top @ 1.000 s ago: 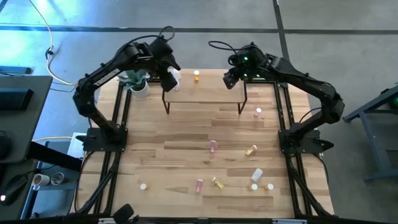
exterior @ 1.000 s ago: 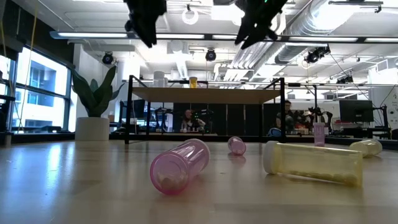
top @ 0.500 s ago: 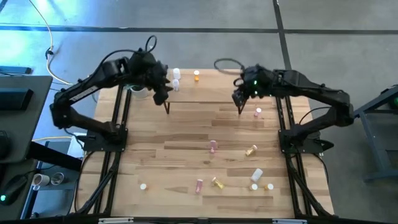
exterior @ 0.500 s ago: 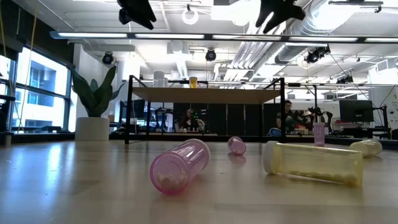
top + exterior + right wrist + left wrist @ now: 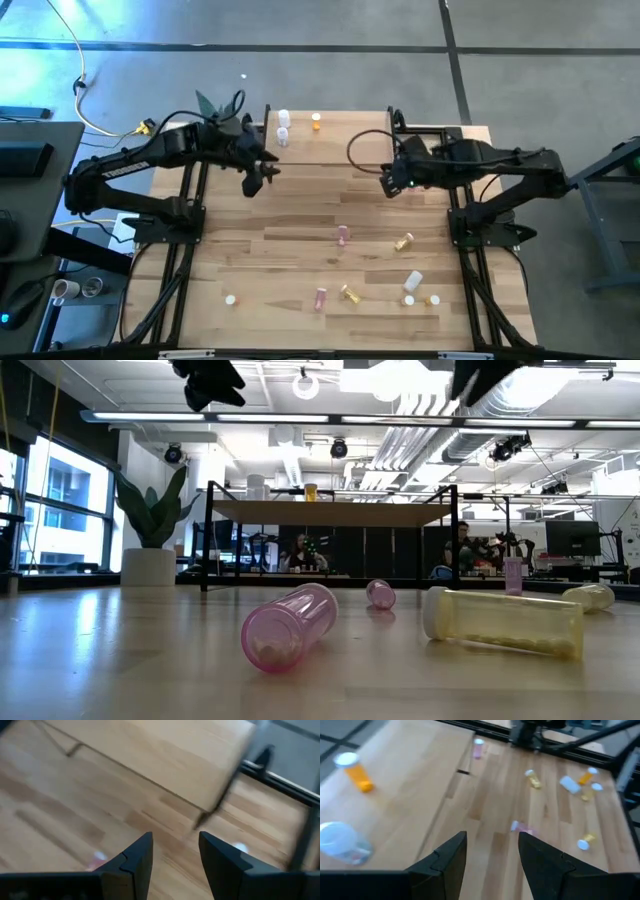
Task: Pick and place medicine bottles onto shelf by color
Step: Put the top right pink pill bottle on the shelf
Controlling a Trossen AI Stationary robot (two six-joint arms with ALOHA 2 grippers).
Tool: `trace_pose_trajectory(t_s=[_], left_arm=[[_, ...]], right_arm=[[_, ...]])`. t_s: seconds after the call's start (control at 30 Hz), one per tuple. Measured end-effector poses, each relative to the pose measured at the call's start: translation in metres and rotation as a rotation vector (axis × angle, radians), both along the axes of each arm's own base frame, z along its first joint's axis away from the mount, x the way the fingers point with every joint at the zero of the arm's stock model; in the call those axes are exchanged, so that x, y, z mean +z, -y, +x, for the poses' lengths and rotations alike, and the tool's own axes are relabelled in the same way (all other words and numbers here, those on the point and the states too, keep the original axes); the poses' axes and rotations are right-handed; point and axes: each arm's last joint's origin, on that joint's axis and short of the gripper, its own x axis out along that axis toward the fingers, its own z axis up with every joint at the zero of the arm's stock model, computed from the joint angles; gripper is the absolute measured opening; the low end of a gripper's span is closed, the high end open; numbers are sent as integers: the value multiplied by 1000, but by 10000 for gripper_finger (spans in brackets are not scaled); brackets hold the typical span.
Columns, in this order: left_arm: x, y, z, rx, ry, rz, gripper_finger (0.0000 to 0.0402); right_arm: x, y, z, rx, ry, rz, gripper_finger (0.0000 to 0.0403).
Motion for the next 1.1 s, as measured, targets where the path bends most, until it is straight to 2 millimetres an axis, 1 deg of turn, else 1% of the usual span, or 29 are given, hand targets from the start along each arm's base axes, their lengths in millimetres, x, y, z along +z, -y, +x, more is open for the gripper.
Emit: trace_pose_trajectory(t_s=[0.1,0.17,0.27,0.3,0.4,0.57,0.67,0.77,0.87,0.93,1.1], left_arm=[[-1,4,1,-15,-2,2,168],[-1,5,1,-21,-3,5,168],[0,5,2,-20,2,8,168],[0,5,2,-19,2,8,168],[-1,5,2,-19,1,9,168],[-1,5,2,-14,-1,10,168],[-1,5,2,-14,-1,10,168],[-1,5,2,-14,-1,10,168],[-1,5,2,-12,-1,11,168],[-1,4,2,-12,-2,12,168],[-1,4,2,-12,-2,12,168]], right_arm=[[-2,-3,-11,-97,-52,-27,151],[-4,-2,-13,-138,-42,-42,151],[-12,4,-20,-179,-41,-61,151],[-17,8,-24,-212,-55,-59,151],[-40,18,-36,-305,-99,-46,151],[-66,33,-58,-418,-6,18,151],[-74,42,-74,-484,66,60,151],[-77,52,-88,-553,134,77,151],[-72,63,-99,-608,206,63,151],[-68,71,-103,-622,238,42,151],[-63,95,-104,-572,270,41,157]])
